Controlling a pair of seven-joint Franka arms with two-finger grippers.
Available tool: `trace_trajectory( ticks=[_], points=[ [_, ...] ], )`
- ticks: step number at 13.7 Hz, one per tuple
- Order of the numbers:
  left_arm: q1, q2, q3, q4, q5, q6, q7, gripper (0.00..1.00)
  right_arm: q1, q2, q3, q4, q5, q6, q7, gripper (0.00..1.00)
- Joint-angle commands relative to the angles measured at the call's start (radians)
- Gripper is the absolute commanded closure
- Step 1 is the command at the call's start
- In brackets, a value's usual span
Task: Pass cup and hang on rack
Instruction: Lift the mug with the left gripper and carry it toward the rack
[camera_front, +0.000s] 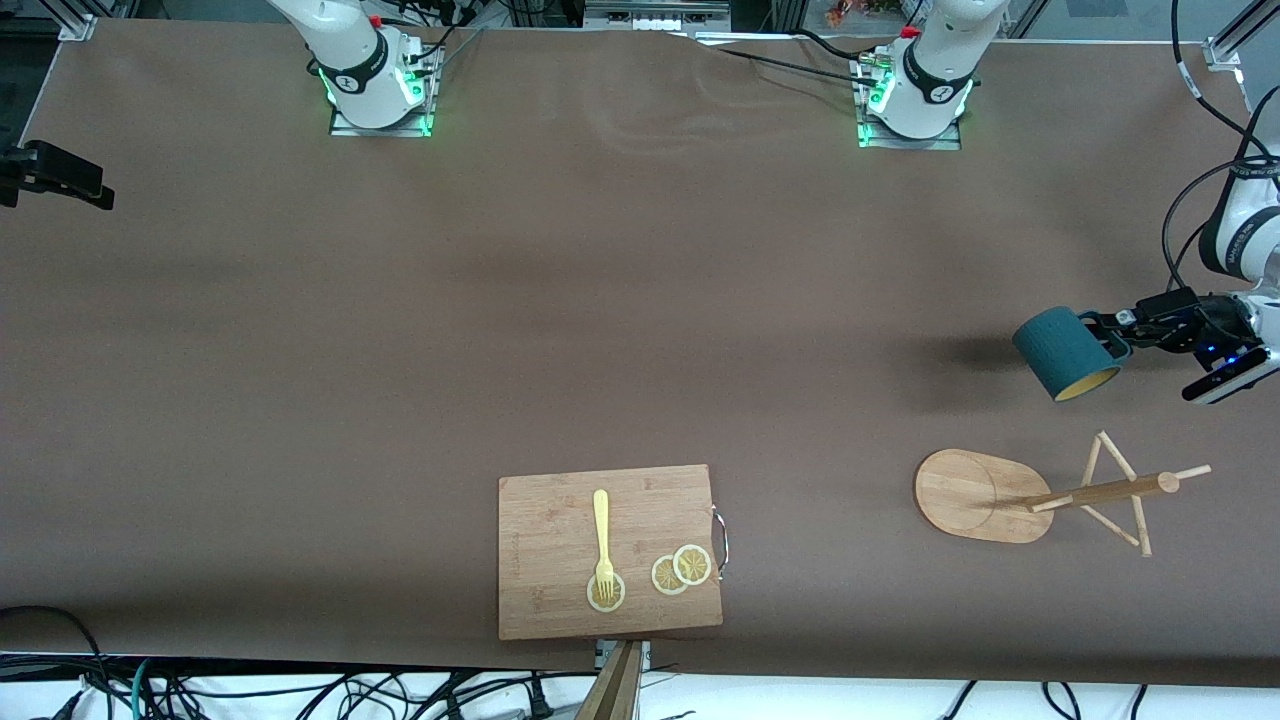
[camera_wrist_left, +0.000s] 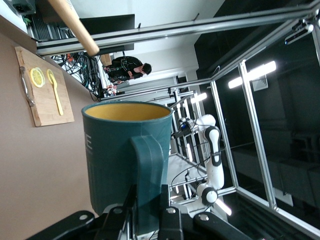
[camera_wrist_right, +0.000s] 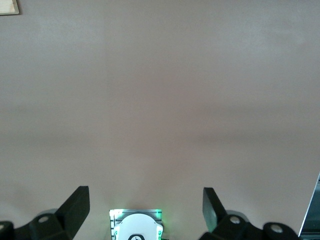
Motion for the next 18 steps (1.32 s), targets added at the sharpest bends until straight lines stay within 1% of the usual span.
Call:
trace_trajectory(
  ticks=[1,4,7,10,12,15,18],
  points=[
    [-0.026,0.031,-0.001,0.032,-0.052,0.014,-0.049,1.0,-0.008,-0.005,0.009,0.003,-0.014,0.003,-0.016,0.0],
    [-0.038,0.073,-0.001,0.09,-0.069,0.016,-0.107,1.0,-0.011,-0.005,0.004,0.002,-0.012,0.003,-0.016,0.0],
    [-0.032,0.086,0.001,0.097,-0.078,0.014,-0.179,1.0,-0.01,-0.003,0.009,0.012,-0.012,0.003,-0.016,0.0],
    [-0.027,0.099,0.001,0.097,-0.126,0.014,-0.236,1.0,-0.007,-0.003,0.01,0.014,-0.012,0.003,-0.016,0.0],
    [-0.027,0.106,0.004,0.097,-0.184,0.013,-0.289,1.0,-0.008,-0.003,0.01,0.014,-0.012,0.003,-0.016,0.0],
    [-0.027,0.149,0.004,0.12,-0.212,0.014,-0.296,1.0,-0.008,-0.003,0.009,0.014,-0.012,0.001,-0.016,0.0],
    [-0.027,0.191,0.004,0.17,-0.212,0.014,-0.312,1.0,-0.008,-0.003,0.009,0.014,-0.012,0.001,-0.016,0.0]
  ],
)
